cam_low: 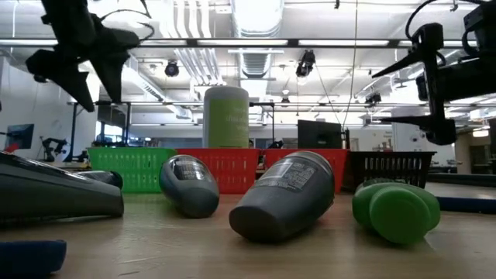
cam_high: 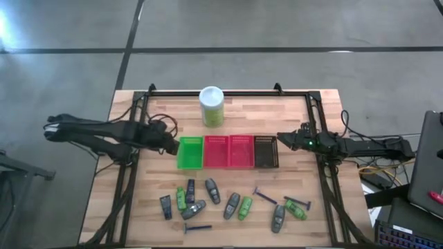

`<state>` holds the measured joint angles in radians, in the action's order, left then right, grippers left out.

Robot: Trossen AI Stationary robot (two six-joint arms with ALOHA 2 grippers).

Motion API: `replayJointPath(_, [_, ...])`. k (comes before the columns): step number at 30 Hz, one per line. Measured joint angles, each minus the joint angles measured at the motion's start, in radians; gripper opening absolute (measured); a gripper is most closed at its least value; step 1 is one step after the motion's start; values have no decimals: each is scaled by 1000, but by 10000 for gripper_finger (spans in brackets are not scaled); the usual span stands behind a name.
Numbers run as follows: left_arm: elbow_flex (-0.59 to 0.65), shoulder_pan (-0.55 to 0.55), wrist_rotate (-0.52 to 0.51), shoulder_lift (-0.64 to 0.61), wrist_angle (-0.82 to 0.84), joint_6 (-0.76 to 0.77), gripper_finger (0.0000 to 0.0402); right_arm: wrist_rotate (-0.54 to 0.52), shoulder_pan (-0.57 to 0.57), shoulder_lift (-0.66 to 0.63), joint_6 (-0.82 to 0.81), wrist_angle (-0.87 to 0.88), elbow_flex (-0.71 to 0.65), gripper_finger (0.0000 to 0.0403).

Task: Pick & Place Travel size toiletries
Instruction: Put the gray deodorant into the green bin

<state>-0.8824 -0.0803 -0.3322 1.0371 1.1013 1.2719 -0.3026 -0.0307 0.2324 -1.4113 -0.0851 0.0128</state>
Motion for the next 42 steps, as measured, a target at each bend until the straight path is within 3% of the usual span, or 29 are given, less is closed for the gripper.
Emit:
replayJointPath(7, [-27,-2,-27,31,-1,-2,300,27,0,64,58,53,98,364])
replayJointPath(12, [-29,-2,-77,28,-1,-7,301,143,0,181,85,341,279,364])
replayJointPath(15, [-29,-2,-116,27,-1,-7,300,161,0,277,101,520,396,364])
replayJointPath(26, [-29,0,-167,27,0,-12,300,397,23,627,60,860,713,364])
replayJointPath(34, [-29,0,-167,27,-1,-151,301,416,200,810,-183,971,843,364])
replayJointPath(42, [-28,3,-167,27,-71,-442,300,368,421,980,-528,972,941,364])
